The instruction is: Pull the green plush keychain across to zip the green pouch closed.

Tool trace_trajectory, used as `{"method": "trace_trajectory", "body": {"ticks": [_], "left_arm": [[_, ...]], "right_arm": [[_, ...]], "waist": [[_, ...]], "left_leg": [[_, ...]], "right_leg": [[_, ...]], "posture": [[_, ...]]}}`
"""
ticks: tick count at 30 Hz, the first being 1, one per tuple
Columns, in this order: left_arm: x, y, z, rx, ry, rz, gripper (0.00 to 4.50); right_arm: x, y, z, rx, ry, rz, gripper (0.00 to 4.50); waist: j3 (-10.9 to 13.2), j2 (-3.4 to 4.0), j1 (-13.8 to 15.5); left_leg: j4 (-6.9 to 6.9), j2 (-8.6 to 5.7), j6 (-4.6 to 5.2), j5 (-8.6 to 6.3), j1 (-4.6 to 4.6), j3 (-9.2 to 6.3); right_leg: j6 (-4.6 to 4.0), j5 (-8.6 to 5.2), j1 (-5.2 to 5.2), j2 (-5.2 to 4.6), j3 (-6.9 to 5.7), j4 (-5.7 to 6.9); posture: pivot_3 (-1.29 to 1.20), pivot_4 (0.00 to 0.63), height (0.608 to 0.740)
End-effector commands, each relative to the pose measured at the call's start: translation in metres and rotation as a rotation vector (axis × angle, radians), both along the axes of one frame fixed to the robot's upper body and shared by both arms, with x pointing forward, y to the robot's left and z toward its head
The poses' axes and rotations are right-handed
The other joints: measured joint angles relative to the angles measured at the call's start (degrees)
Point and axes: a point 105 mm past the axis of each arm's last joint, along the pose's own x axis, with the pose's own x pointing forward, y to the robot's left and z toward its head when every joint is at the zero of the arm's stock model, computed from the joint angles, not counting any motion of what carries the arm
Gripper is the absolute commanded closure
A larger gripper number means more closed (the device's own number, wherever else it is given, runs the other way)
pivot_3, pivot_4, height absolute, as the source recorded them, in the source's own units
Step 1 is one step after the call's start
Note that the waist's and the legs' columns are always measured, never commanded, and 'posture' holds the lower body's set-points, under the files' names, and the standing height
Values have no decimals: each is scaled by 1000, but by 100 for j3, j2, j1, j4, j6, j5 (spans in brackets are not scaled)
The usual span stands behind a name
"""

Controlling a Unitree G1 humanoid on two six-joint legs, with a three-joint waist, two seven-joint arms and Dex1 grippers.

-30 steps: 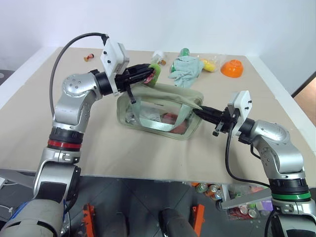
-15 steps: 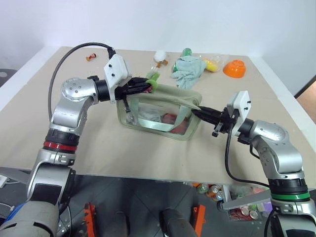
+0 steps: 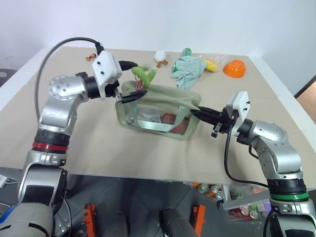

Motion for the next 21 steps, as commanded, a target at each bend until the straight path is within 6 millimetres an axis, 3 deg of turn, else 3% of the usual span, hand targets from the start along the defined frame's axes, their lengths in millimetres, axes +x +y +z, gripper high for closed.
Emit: {"method": "trace_trajectory", "body": {"ticks": [1,14,21], "left_arm": [[-8,8,8,0,-47,-4,52],[-17,11,-1,6,8,-17,52],[-22,45,0,-190,125,108,52]], "right_arm": [[-1,0,1,-7,-6,5,4500],[2,1,1,-13,-10,18,4500],[2,0,1,-16,-8,13,4500]], "waist": [[0,0,2],[0,0,-1],[2,3,-14]], "left_leg": [[0,0,0,0,0,0],[2,1,0,0,0,0],[1,4,0,0,3,1]], "right_leg": [[0,0,0,0,0,0],[-1,1,1,0,0,1],[-1,1,0,0,-1,2]], "posture": [[0,150,740],[0,150,740],[0,150,740]]}}
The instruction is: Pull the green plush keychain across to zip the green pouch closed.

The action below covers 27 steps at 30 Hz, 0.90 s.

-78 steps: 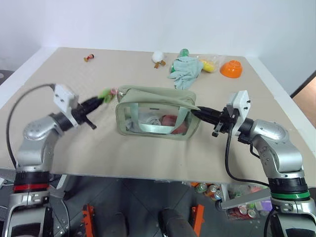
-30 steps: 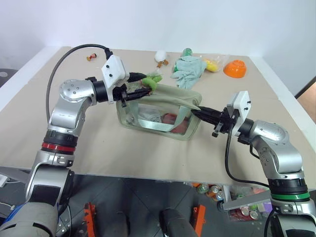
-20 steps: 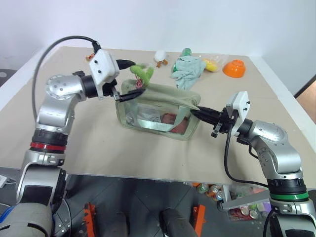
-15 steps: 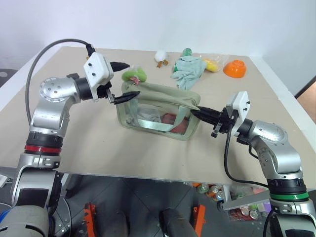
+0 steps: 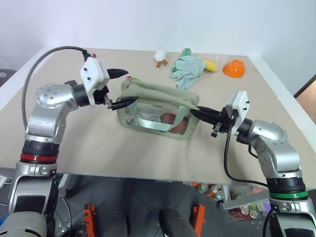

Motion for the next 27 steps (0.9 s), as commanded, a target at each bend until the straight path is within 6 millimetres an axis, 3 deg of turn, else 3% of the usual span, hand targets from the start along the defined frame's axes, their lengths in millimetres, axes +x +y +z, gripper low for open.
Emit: {"method": "trace_trajectory", "body": {"ticks": [1,6,11,24,27], "left_arm": [[-7,20,10,-103,10,78,52],[-14,30,-10,-196,85,142,52],[-16,17,-32,-249,169,122,52],[6,4,-51,-247,218,99,52],[7,0,-50,-254,218,63,883]], "right_arm": [[1,-1,1,-11,-4,-5,4500],[1,0,0,-10,0,-3,4500],[2,0,1,-9,0,1,4500],[0,-1,2,-13,-5,-5,4500],[0,-1,1,-12,-5,-9,4500]], "waist": [[0,1,5],[1,0,12],[1,0,16],[1,0,19],[1,0,19]], "left_leg": [[0,0,0,0,0,-1],[1,1,0,0,-1,-2],[7,0,-1,1,1,-3],[6,-1,-1,1,2,-2],[6,-2,-1,1,2,-2]], "right_leg": [[0,0,0,0,-2,1],[0,0,1,-3,-4,0],[-3,3,7,-3,-6,0],[-3,5,6,0,-5,-1],[-3,5,6,-1,-5,-1]], "posture": [[0,150,740],[0,150,740],[0,150,740],[0,150,740],[0,150,740]]}}
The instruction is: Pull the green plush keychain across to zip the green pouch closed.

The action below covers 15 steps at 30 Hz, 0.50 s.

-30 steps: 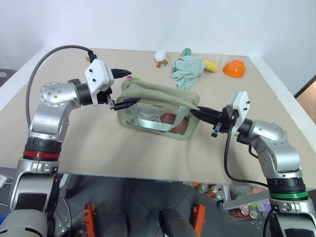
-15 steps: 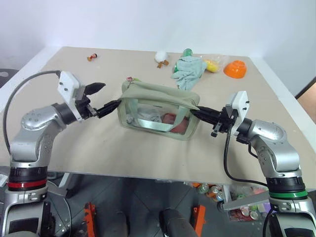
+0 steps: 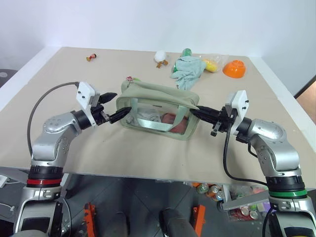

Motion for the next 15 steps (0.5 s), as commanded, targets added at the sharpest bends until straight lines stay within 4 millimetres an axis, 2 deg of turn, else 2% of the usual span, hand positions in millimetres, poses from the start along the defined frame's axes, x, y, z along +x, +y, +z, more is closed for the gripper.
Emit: {"method": "trace_trajectory", "body": {"ticks": [1,8,11,15], "left_arm": [[-1,-7,16,-13,-69,-47,1178],[3,-10,14,-5,-64,-66,3629],[3,-10,11,-8,-55,-64,4489],[-1,-12,17,-48,-57,-63,4489]], "right_arm": [[-3,-1,1,-12,-9,-6,4500],[-3,-2,0,-13,-10,-16,4500],[-4,-2,0,-12,-12,-17,4500],[-4,-4,4,26,9,-32,4500]], "waist": [[0,0,0],[0,0,0],[0,0,0],[0,0,1]], "left_leg": [[0,0,0,0,0,0],[0,0,0,0,0,0],[0,0,0,0,0,0],[0,-1,0,0,-1,0]], "right_leg": [[0,0,0,0,0,0],[0,0,0,0,0,0],[1,0,0,-1,0,0],[1,0,1,-1,1,0]], "posture": [[0,150,740],[0,150,740],[0,150,740],[0,150,740]]}}
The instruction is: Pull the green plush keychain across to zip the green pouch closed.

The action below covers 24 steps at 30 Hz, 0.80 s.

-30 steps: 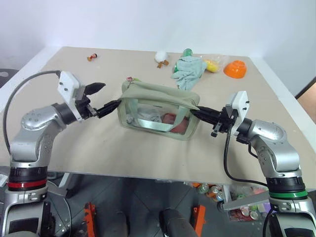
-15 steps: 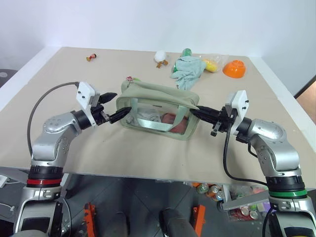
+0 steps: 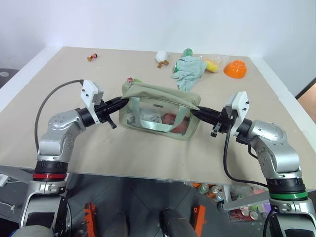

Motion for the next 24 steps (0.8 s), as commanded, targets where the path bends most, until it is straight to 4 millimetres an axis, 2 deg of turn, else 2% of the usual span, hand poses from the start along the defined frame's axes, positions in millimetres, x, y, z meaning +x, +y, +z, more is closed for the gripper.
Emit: {"method": "trace_trajectory", "body": {"ticks": [1,3,9,12,16,20,22,24], "left_arm": [[-8,-4,20,-45,-43,-16,4489],[-16,-8,23,-50,-44,-33,4489],[-33,-17,28,-74,-32,-27,4500],[-36,-17,22,-85,-8,3,4500],[-40,-20,8,-66,19,15,4500],[-41,-21,2,-43,19,21,4500],[-44,-25,0,-36,22,-1,4500],[-49,-32,-1,-35,29,-40,4500]], "right_arm": [[-3,-3,7,35,18,-17,4500],[-5,-5,7,35,31,-9,4500],[-13,-6,14,26,38,21,2501],[-14,-10,18,23,52,16,1423],[-14,-21,45,70,19,-6,89],[-10,-29,74,75,-52,-45,38],[-7,-22,93,102,-104,-49,38],[-4,-6,104,130,-120,-21,38]], "waist": [[0,0,-1],[0,0,-1],[3,4,-1],[4,7,-1],[5,8,0],[6,9,1],[6,9,-1],[6,9,-2]], "left_leg": [[0,0,0,0,0,0],[0,1,0,0,-1,-1],[-4,1,0,0,-4,-3],[-3,0,0,0,-4,-4],[-2,-1,0,0,-4,-4],[1,-2,0,0,-3,-4],[1,-3,0,0,-2,-3],[0,-2,0,0,-2,-2]], "right_leg": [[0,0,0,0,0,0],[0,0,0,0,0,0],[5,-3,-3,-1,0,-1],[5,-3,-3,-1,0,-1],[4,-3,-2,-1,0,-1],[1,-1,-1,-1,0,-1],[1,-2,-1,-1,0,-1],[1,-2,-1,-1,1,-2]], "posture": [[0,150,740],[0,150,740],[0,150,740],[0,150,740],[0,150,740],[0,150,740],[0,150,740],[0,150,740]]}}
